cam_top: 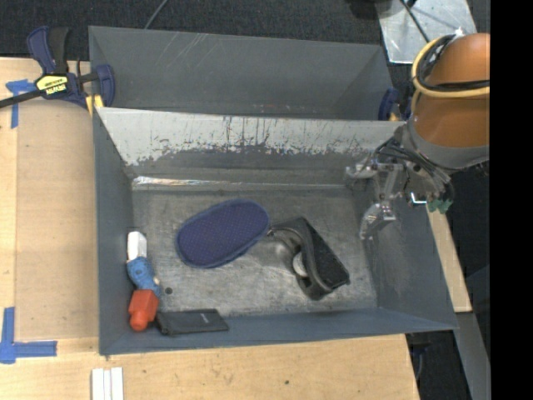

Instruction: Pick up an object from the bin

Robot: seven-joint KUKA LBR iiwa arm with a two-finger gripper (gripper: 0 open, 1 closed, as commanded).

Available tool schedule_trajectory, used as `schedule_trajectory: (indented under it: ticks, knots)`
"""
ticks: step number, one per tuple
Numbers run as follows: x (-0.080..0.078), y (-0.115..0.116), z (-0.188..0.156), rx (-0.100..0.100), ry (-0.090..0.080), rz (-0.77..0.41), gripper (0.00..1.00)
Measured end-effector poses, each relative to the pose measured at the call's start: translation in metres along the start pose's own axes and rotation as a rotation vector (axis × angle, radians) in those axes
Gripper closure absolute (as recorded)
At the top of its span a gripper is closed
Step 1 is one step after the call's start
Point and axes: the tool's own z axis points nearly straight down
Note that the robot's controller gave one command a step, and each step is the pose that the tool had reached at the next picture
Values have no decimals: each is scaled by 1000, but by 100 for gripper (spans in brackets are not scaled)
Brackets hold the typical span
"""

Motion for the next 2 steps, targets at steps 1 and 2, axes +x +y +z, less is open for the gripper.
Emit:
schedule_trajectory:
  ticks: [1,2]
  knots:
    - [-43,58,90,-2,-4,-110,0]
    - [-51,70,103,-1,-38,-37,0]
